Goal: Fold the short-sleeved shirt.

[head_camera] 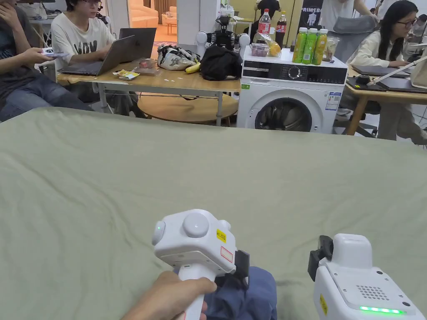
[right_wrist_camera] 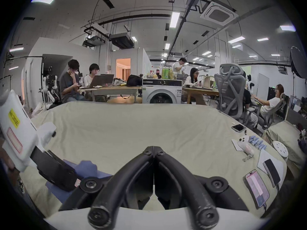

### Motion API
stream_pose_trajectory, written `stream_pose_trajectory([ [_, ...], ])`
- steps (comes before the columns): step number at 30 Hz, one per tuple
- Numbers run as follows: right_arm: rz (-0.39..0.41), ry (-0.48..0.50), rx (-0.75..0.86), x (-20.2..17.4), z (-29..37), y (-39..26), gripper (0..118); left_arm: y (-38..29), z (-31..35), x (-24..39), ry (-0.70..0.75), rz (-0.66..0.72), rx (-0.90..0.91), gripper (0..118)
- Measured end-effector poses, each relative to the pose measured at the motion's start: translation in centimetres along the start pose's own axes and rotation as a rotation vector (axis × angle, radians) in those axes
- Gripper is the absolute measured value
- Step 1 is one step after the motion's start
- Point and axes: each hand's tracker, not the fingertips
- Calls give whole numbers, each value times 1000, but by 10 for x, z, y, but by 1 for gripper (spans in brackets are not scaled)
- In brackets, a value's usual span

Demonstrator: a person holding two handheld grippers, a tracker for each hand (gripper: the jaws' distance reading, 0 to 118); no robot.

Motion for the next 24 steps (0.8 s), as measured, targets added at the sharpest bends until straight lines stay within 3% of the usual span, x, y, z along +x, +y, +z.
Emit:
stream_pose_trajectory([
  [2,-2,-4,-4,1,0,0,0,0,-5,-2,1,9,-2,7],
  [5,-4,-1,-8,2,1,0,0,-3,2,-12,-136,52,-16,42],
  [7,-2,0,-8,2,3,-1,0,-6,14,-13,-158,43,-9,50],
  [10,-1,5,-11,1,4,-1,0,-10,37,-17,-205,-22,30,50],
  [13,-5,9,-13,1,5,-1,0,-12,53,-33,-254,18,95,45],
  [15,-7,12,-14,1,5,-1,0,-12,54,-44,-260,33,122,21],
  [16,-7,13,-16,1,5,-1,0,-10,52,-46,-249,37,123,15],
  [24,-9,11,-31,4,5,-4,0,-12,-1,-40,-309,38,48,8],
])
